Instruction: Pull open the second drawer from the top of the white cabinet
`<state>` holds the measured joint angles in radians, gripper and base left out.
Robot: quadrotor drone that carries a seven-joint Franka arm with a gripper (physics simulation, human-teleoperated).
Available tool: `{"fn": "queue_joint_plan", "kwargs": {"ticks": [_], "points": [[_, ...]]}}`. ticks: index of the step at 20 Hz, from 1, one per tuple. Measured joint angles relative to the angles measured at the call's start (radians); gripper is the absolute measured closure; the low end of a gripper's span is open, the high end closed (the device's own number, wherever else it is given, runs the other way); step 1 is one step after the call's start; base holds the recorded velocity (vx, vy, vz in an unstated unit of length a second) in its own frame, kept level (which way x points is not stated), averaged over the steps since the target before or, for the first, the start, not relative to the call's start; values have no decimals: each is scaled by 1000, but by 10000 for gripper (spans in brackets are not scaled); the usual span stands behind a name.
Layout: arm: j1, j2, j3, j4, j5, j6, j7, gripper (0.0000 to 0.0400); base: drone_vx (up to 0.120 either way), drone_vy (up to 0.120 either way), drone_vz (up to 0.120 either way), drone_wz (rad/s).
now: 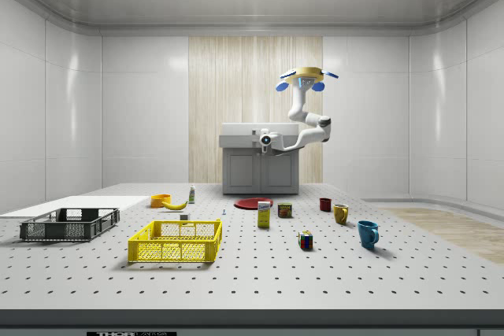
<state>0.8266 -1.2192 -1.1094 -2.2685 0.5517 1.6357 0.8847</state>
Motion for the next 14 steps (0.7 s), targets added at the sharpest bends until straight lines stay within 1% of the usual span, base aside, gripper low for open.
{"fn": "queue_joint_plan", "kwargs": {"ticks": [1, 2, 4, 7, 14], "points": [[2, -3, 0, 1, -2, 0, 2, 143, 0, 0, 0, 0], [3, -6, -1, 3, -3, 1, 6, 143, 0, 0, 0, 0], [1, -2, -4, 3, 0, -1, -16, 130, 0, 0, 0, 0], [5, -8, -4, 4, -4, 0, -4, 114, 0, 0, 0, 0], [12, -23, -2, 4, -15, 6, 14, 103, 0, 0, 0, 0]]}}
